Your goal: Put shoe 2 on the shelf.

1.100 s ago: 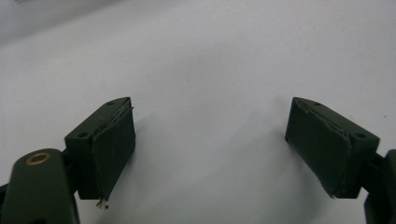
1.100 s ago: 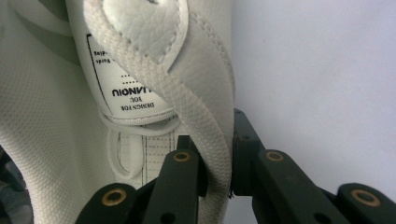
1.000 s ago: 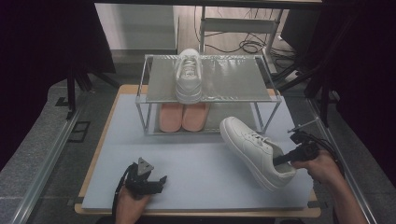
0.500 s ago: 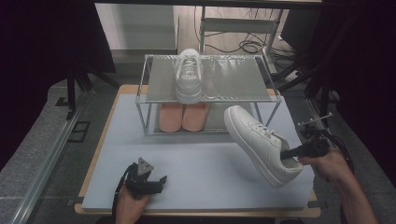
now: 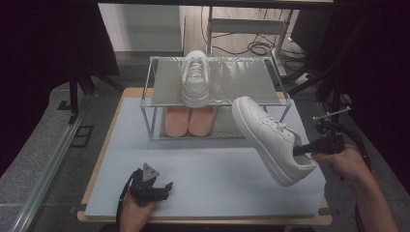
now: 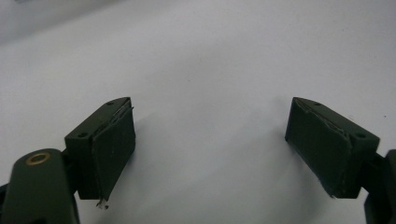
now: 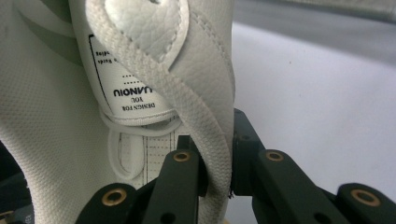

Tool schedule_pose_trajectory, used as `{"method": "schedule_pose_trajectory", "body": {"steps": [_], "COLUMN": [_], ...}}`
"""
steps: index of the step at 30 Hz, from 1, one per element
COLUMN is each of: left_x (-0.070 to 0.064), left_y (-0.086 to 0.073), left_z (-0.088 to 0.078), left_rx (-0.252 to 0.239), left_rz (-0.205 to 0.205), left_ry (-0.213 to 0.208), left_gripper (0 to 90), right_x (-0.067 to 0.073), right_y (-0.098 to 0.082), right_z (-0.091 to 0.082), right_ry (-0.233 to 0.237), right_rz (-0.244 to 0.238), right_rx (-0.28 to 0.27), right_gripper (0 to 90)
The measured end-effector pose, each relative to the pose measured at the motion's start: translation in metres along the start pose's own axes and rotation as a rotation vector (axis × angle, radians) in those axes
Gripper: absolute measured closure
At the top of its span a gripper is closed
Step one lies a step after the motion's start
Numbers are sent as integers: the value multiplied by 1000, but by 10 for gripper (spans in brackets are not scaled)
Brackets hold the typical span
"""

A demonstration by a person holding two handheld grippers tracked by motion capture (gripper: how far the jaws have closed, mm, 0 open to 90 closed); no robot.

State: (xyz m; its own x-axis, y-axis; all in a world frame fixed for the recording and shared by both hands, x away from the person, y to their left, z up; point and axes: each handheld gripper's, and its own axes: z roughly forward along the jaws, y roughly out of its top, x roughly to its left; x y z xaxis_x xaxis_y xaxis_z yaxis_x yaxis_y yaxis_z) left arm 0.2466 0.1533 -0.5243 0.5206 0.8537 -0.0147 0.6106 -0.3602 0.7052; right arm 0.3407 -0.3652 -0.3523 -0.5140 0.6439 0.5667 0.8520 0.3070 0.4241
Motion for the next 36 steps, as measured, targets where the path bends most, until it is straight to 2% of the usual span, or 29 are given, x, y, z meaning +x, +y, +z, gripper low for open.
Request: {"method": "schedule_pose_trajectory", "body": {"steps": [14,18,24,36], "left_x": [0,0,0,0], "left_y": [0,0,0,0], "left_z": [0,0,0,0], "left_rx": [-1,0,1,0], "left_rz": [-1,-2,-2,-2], "left_ry": [1,0,-1,-1], "left_gripper": [158,158,159,158], "right_x": [14,17,20,17], "right_y": [36,50,71,102], "right_z": [-4,-4,1,15], "right_ry": [0,-17,-31,-25], "right_rz": [35,45,82,192], "right_rx": [-37,-50,-79,-127], "right_gripper": [829,829,829,830]}}
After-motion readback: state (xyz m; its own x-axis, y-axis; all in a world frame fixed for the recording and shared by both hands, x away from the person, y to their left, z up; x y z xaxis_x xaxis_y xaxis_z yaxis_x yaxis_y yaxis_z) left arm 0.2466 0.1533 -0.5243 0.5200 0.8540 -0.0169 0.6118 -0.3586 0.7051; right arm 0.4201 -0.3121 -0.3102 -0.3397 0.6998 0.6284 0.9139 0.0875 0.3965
